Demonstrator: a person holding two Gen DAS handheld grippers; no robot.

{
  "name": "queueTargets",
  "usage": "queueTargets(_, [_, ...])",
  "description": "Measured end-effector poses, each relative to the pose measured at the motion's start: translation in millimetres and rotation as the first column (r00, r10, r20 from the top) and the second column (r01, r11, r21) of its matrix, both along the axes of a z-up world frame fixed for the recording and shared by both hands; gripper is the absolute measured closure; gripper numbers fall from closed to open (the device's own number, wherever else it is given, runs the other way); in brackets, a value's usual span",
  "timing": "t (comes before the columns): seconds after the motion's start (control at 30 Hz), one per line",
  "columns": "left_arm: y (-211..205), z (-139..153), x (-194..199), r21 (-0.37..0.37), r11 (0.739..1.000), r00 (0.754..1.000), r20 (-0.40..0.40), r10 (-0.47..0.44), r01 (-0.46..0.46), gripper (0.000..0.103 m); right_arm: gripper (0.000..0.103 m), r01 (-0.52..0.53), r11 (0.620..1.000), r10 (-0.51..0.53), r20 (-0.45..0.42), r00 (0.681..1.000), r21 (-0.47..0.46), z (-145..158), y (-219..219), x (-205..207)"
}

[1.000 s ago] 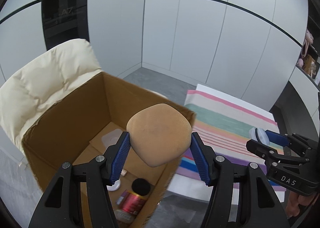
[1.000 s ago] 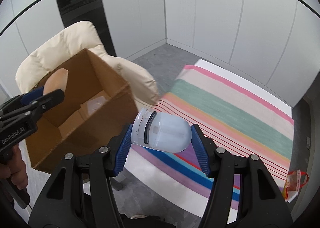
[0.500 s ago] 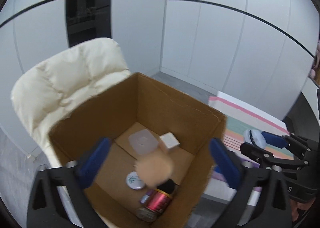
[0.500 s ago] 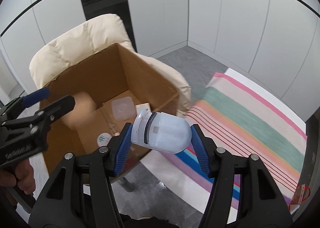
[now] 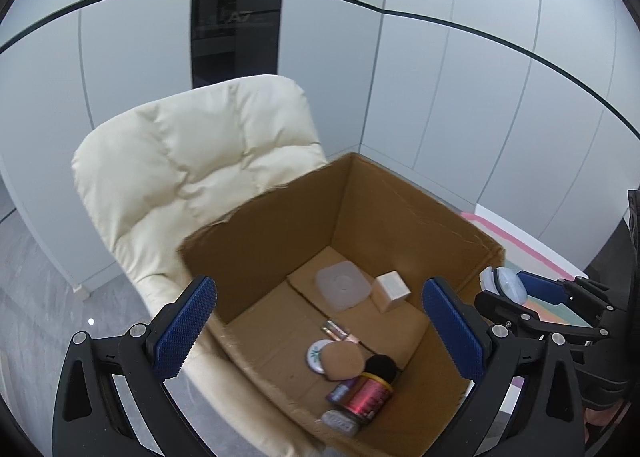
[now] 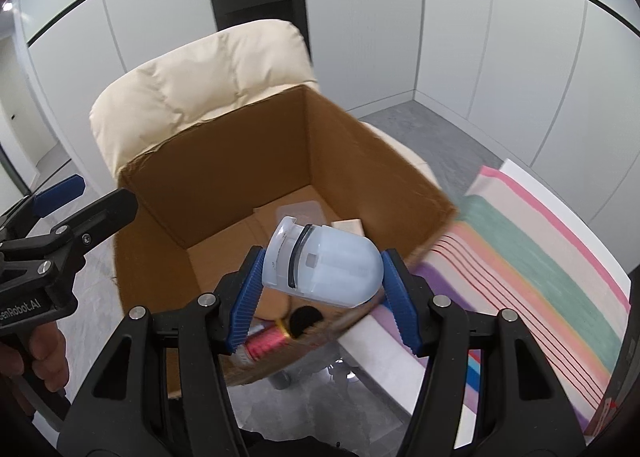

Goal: Organize objects
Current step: 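Open the left tool to drop the sponge while the right tool drops the curler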

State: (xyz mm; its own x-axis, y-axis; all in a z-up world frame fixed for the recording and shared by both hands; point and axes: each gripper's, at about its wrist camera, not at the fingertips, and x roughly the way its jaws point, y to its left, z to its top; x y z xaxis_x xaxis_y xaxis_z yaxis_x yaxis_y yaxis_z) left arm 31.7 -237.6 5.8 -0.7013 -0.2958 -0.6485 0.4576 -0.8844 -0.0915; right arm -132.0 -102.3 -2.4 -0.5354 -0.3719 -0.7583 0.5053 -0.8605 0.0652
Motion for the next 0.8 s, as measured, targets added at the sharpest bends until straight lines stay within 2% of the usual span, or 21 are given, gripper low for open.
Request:
queueTargets(0.43, [-47.0,-4.1,36.6,0.030,0.994,0.994,0.015,0.107,-0.107,0.000,0.041,-0.104,0.995,0.104,-0.002,0.995,-0.008,-1.1,-59.8,13.6])
queueTargets(0.5, [-49.3,-5.2,38.5,0.025,0.993,0.993,0.021,0.114,-0.115,0.000,0.026,-0.107,0.994,0.106,-0.018,0.994,-0.012,1.1,-62.5,14.5])
queueTargets(0.53, [-50.6,-5.5,39.2,0.025,0.992,0.993,0.022,0.119,-0.120,0.000,0.012,-0.100,0.995,0.100,-0.029,0.995,-0.015,2.4,-62.4,15.1])
queueTargets(0.57, [-52.0,-5.4,39.7,0.026,0.992,0.992,0.022,0.123,-0.124,0.000,0.006,-0.086,0.996,0.085,-0.048,0.995,-0.022,4.7,-62.4,16.2])
queueTargets(0.8, [-51.8,-5.2,36.9,0.029,0.991,0.992,0.025,0.126,-0.127,0.000,0.003,-0.040,0.999,0.040,-0.044,0.998,-0.002,4.2,-57.1,8.9])
